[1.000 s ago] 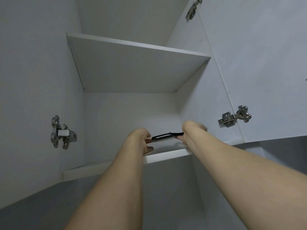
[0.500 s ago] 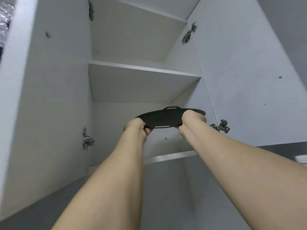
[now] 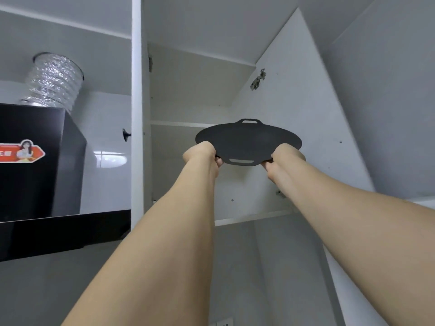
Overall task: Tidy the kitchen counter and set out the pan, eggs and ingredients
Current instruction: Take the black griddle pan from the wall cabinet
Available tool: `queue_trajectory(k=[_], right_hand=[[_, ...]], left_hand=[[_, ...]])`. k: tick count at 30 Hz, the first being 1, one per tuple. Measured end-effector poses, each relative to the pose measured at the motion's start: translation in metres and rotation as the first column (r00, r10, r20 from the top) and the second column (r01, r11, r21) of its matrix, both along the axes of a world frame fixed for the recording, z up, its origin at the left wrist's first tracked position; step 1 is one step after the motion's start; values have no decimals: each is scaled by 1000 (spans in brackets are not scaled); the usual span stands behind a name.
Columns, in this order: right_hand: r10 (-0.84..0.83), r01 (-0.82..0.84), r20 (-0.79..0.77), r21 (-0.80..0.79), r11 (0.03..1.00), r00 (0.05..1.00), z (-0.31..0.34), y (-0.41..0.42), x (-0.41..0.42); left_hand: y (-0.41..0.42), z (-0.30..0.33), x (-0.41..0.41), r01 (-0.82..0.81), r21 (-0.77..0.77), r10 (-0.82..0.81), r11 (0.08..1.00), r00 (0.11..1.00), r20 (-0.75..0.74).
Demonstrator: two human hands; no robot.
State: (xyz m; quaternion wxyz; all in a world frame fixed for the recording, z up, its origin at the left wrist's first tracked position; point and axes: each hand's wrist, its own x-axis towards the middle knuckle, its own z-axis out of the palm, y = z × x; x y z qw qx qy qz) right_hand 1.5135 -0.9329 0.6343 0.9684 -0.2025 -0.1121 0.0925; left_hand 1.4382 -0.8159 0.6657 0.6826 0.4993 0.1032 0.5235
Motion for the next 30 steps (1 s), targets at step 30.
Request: queue_trajectory(k=[30], right_hand=[[231,-263,259,96,960,938,58,26,-436]], left_hand=[[-24,62,-468,-437,106,410,893,888,208]])
